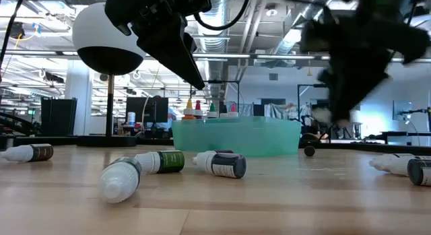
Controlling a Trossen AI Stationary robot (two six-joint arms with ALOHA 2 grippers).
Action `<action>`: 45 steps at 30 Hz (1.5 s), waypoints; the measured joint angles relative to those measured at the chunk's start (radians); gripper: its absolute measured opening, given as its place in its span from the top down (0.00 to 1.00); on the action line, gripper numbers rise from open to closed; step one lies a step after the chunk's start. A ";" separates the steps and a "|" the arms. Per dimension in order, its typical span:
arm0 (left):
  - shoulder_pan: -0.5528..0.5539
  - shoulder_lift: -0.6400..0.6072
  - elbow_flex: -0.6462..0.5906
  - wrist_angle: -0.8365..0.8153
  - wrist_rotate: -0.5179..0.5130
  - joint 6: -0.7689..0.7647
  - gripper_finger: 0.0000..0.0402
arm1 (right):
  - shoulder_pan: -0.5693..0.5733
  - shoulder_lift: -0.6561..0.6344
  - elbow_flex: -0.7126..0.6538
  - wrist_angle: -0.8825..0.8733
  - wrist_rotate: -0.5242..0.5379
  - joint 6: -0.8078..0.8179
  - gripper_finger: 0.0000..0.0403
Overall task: Pick & Place food coloring
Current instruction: Put the small blue food coloring bottle into the green bin, then put the small black food coloring bottle into the green bin
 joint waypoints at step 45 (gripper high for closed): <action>0.000 0.000 0.000 -0.043 -0.004 0.002 0.57 | -0.293 -0.037 0.068 -0.124 0.116 -0.154 0.47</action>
